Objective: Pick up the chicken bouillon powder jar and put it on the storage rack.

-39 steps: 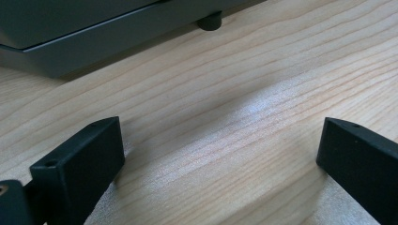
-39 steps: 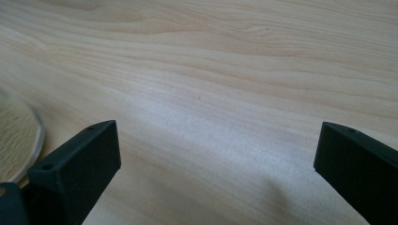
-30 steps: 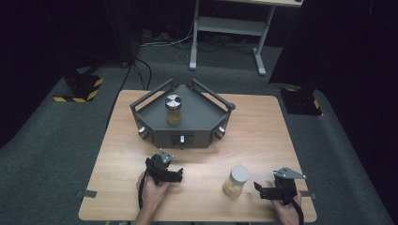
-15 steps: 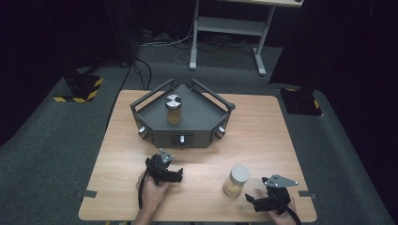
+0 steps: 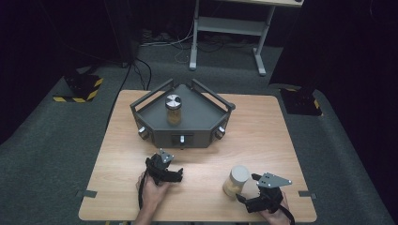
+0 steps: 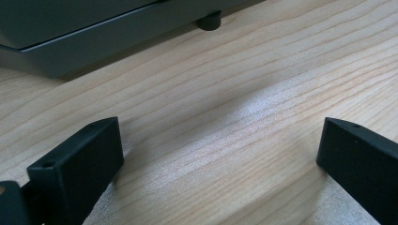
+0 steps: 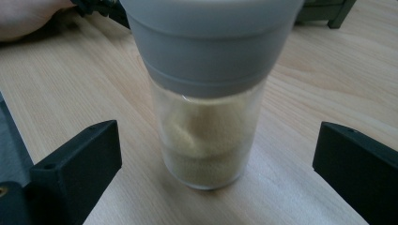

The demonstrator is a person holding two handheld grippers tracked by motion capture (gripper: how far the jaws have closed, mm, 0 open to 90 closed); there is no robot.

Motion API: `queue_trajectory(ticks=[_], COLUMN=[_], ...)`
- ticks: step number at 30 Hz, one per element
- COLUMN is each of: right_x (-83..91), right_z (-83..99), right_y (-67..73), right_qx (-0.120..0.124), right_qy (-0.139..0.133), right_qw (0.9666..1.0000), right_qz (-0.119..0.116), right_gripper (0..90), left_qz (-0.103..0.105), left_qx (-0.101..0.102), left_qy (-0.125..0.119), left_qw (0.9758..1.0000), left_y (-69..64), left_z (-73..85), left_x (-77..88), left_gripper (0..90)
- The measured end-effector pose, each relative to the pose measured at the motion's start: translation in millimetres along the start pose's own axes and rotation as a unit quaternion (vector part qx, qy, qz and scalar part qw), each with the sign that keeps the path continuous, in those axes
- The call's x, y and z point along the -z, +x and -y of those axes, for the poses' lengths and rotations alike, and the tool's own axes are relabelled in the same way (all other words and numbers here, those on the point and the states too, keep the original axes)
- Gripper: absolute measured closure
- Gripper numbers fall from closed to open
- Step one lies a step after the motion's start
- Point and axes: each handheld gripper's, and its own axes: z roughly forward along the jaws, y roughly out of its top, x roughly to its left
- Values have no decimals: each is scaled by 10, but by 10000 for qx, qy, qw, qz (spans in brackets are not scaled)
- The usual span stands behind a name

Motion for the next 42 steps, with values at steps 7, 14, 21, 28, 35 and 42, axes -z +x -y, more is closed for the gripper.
queue_trajectory(ticks=[7,14,21,28,35,42], right_x=[-62,-144,-233,-294,-335,-347], right_z=[-38,-80,-79,-112,-143,-133], right_y=[11,14,16,13,17,1], right_qx=[15,36,-53,-52,-14,-50], right_qy=[-86,-182,-327,-325,-330,-349], right_qw=[9999,9998,9995,9995,9994,9994], right_qz=[-57,-61,1,-14,-54,-71], right_gripper=[12,19,35,70,149,218], left_qz=[-3,-4,-6,-6,-7,-7], left_qx=[1,1,0,0,0,2], left_qy=[0,0,-1,0,0,-1], left_qw=[10000,10000,10000,10000,10000,10000], left_y=[-1,-2,-3,-3,-3,-3], left_z=[0,0,0,0,0,0], left_x=[0,0,0,0,0,0], left_gripper=[7,7,8,7,8,8])
